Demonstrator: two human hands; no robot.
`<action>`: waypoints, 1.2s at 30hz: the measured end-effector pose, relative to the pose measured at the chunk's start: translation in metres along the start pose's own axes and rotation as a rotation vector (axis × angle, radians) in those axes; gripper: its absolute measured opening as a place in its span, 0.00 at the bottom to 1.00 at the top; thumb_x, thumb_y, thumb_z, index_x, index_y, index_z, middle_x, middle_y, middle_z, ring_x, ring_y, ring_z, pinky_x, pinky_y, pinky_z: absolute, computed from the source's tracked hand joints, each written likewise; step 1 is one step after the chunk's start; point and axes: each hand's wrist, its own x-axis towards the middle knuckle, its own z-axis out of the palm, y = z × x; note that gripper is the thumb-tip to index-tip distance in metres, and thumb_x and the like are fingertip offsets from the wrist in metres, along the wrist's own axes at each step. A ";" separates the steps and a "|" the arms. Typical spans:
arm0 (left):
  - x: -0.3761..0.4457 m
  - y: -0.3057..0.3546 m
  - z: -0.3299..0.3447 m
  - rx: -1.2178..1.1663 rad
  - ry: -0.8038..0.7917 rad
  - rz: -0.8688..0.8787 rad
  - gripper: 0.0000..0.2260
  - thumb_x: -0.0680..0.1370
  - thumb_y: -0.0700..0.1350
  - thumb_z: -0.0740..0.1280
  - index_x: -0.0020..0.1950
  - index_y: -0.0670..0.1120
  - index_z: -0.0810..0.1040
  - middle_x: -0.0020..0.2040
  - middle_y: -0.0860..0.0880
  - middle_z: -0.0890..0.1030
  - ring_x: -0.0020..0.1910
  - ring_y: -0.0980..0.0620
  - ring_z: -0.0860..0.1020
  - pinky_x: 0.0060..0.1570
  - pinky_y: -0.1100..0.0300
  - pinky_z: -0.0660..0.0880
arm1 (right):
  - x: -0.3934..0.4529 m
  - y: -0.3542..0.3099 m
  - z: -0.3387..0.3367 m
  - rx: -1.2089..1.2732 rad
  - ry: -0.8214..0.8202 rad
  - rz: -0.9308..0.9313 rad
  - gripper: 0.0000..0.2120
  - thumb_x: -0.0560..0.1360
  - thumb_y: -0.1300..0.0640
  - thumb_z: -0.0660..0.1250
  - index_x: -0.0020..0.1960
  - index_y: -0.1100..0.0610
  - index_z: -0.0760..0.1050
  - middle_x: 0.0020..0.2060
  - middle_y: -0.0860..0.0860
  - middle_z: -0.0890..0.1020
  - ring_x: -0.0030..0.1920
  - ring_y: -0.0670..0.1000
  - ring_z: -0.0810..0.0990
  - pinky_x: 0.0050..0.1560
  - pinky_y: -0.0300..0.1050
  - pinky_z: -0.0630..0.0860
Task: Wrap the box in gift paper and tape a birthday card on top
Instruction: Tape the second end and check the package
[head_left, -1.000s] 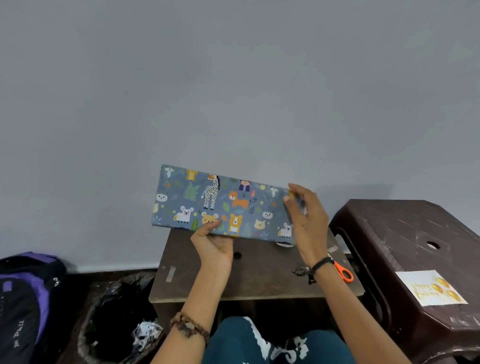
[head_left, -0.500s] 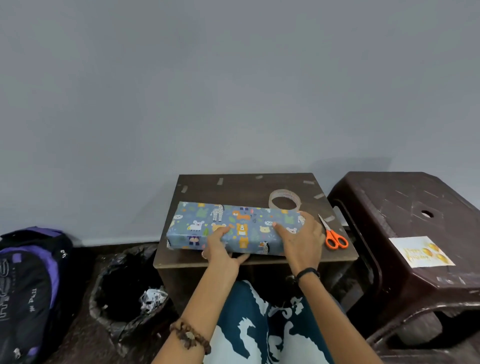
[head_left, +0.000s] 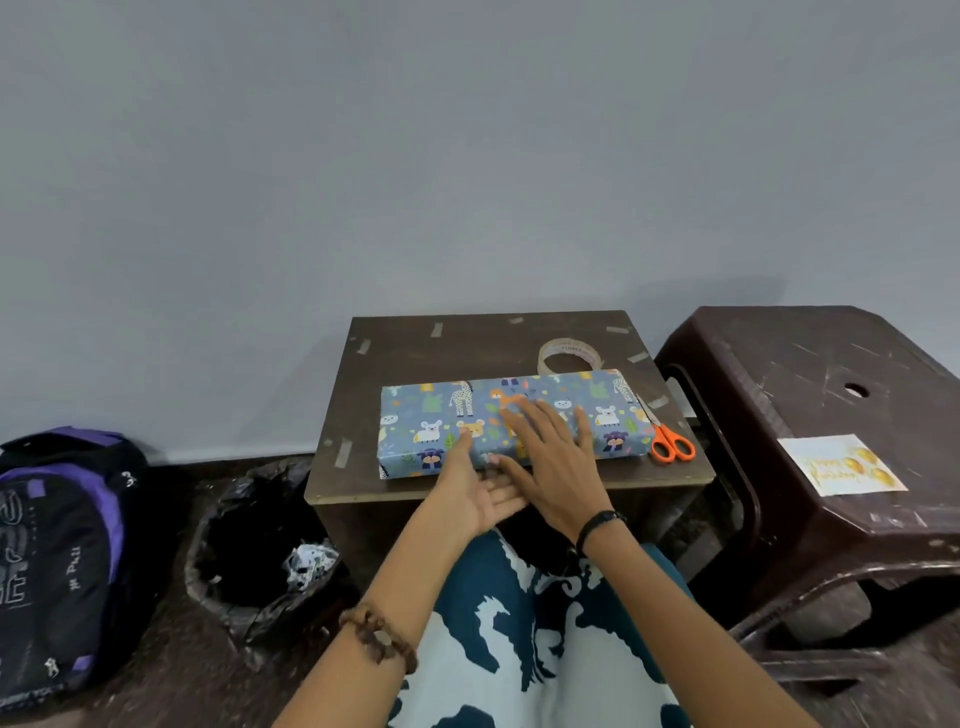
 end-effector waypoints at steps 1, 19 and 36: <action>-0.004 0.001 -0.003 0.179 -0.035 -0.024 0.27 0.79 0.59 0.56 0.61 0.36 0.71 0.57 0.37 0.77 0.56 0.41 0.78 0.48 0.51 0.75 | 0.001 0.003 0.002 0.017 -0.005 -0.011 0.36 0.75 0.34 0.33 0.69 0.50 0.66 0.70 0.50 0.68 0.72 0.52 0.64 0.70 0.54 0.41; 0.062 0.039 -0.033 2.044 0.562 1.080 0.23 0.83 0.48 0.45 0.77 0.44 0.43 0.78 0.48 0.45 0.76 0.51 0.42 0.72 0.49 0.37 | 0.051 -0.033 0.012 0.083 -0.063 0.042 0.36 0.73 0.44 0.30 0.76 0.59 0.47 0.76 0.53 0.50 0.76 0.49 0.47 0.74 0.46 0.39; 0.046 0.039 -0.030 1.976 0.527 1.096 0.23 0.83 0.47 0.45 0.77 0.42 0.44 0.77 0.46 0.44 0.76 0.50 0.42 0.73 0.51 0.39 | 0.032 0.006 -0.017 -0.058 -0.086 0.291 0.27 0.81 0.50 0.38 0.75 0.63 0.41 0.76 0.57 0.44 0.76 0.54 0.43 0.74 0.51 0.39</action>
